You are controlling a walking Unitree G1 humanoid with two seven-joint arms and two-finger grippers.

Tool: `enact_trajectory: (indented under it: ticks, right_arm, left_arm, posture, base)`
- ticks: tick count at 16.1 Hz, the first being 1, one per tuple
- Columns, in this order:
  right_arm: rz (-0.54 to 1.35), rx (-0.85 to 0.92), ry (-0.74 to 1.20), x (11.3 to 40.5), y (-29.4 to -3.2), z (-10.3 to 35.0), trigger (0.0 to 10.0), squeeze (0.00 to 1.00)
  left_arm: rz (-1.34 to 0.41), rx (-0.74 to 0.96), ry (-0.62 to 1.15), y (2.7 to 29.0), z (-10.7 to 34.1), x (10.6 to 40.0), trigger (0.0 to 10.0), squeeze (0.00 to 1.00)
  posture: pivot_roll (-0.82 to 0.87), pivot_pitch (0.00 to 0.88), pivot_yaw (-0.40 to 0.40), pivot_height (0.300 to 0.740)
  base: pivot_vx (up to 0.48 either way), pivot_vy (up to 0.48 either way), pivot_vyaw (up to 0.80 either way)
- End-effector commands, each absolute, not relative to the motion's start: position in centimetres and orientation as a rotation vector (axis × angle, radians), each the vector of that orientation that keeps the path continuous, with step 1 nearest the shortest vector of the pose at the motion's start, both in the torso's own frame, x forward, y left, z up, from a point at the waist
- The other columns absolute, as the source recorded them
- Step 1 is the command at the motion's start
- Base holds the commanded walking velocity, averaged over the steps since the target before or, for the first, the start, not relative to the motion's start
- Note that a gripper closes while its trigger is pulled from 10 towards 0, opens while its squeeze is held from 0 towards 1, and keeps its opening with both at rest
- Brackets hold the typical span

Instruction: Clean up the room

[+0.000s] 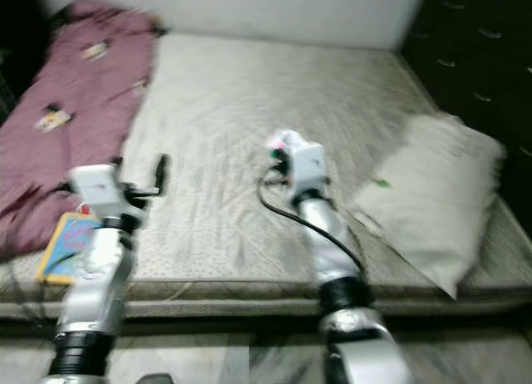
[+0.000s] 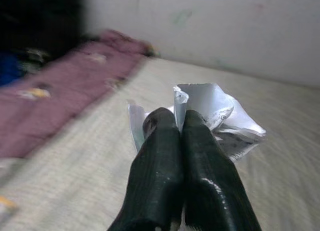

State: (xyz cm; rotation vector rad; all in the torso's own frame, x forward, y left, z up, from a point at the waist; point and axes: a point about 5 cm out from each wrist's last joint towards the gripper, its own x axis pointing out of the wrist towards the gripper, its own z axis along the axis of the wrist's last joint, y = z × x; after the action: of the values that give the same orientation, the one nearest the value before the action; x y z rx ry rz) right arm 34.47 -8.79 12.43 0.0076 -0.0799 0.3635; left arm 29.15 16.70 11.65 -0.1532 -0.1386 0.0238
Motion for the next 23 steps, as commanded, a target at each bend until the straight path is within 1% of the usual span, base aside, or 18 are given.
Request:
enact_trajectory:
  ticks: [1, 7, 11, 23]
  right_arm:
    - [0.312, -0.002, -0.058, 34.6, -10.7, 12.0, 10.0, 0.00]
    - [0.311, -0.001, -0.050, 34.7, -10.8, 11.9, 10.0, 0.00]
    - [0.323, -0.013, -0.049, 34.8, -10.6, 11.9, 10.0, 0.00]
    - [0.397, -0.023, -0.095, 34.6, -9.4, 12.4, 10.0, 0.00]
  left_arm:
    - [-0.022, -0.172, -0.156, 15.2, 12.3, 29.5, 10.0, 0.00]
    - [-0.001, -0.189, -0.145, 15.3, 12.1, 29.6, 10.0, 0.00]
    - [-0.001, -0.192, -0.132, 15.2, 11.9, 29.7, 10.0, 0.00]
    - [0.016, -0.182, -0.130, 15.6, 12.0, 29.8, 10.0, 0.00]
  posture:
    - [0.06, 0.000, -0.058, 0.740]
    - [0.06, 0.000, -0.059, 0.740]
    - [0.06, 0.000, -0.052, 0.740]
    - [0.06, 0.000, -0.045, 0.740]
  base:
    - [0.341, 0.000, 0.00]
    - [0.000, 0.042, 0.00]
    - [0.000, 0.476, -0.77]
    - [0.000, 0.476, 0.00]
